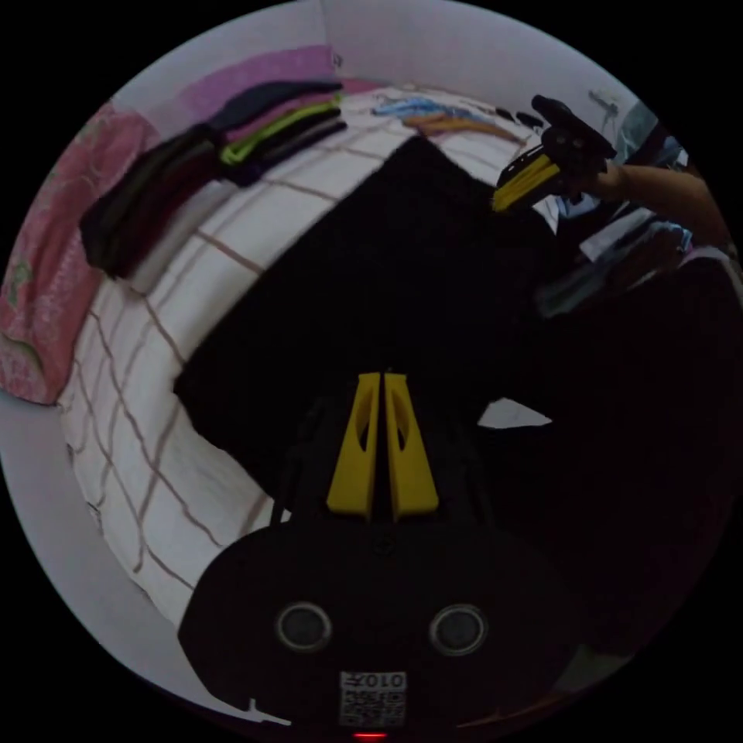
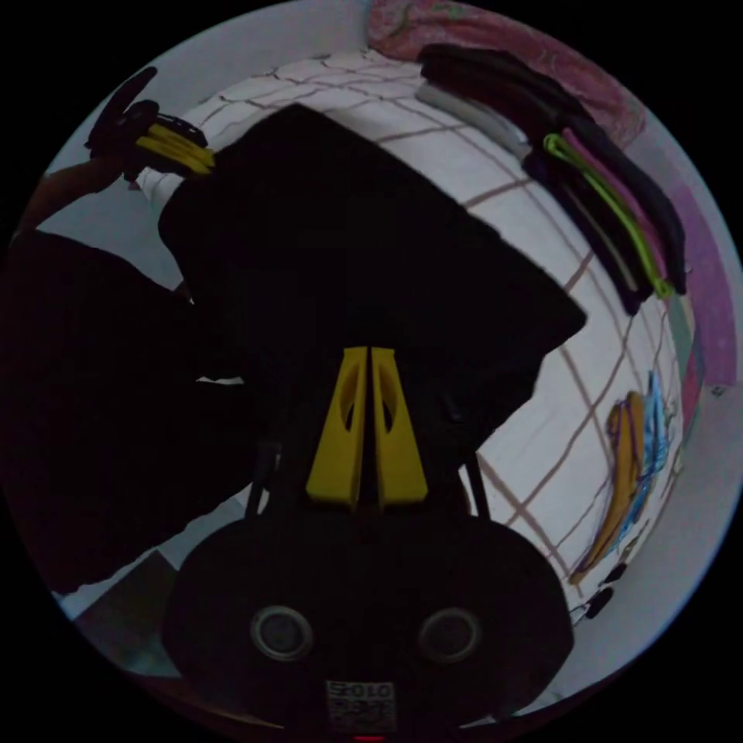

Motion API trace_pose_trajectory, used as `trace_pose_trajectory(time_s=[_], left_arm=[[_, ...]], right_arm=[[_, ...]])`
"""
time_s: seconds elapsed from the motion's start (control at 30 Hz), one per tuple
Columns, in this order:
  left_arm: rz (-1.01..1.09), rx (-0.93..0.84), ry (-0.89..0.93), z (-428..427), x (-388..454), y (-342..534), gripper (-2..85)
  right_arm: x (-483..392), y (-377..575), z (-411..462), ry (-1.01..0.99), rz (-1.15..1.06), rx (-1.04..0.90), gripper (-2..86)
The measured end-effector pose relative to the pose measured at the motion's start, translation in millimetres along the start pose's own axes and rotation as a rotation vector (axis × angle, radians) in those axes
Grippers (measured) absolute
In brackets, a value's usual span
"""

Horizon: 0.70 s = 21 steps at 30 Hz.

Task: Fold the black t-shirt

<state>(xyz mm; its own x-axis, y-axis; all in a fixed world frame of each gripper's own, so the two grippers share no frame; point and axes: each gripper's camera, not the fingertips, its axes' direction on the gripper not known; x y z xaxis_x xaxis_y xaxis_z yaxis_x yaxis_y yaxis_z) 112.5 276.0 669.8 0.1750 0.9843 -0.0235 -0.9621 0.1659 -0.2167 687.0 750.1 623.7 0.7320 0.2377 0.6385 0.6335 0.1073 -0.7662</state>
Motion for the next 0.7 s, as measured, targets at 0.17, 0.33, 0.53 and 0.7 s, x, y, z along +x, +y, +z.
trace_pose_trajectory(time_s=[0.17, 0.33, 0.53, 0.7], left_arm=[[0.024, -0.002, -0.01, 4, 14, 3, -0.2], [0.071, 0.002, -0.064, 3, 22, 8, -0.2], [0.114, 0.006, -0.09, 2, 30, 17, 0.2], [0.098, -0.093, -0.028, 31, 30, 27, 2.0]], right_arm=[[-11, 23, 14, -0.005, 0.006, 0.004, 3.1], [-25, 47, 17, 0.031, -0.013, 0.041, 3.0], [-37, 76, 44, 0.06, 0.007, 0.03, 2.9], [-33, 103, 88, 0.019, 0.041, -0.032, 2.5]])
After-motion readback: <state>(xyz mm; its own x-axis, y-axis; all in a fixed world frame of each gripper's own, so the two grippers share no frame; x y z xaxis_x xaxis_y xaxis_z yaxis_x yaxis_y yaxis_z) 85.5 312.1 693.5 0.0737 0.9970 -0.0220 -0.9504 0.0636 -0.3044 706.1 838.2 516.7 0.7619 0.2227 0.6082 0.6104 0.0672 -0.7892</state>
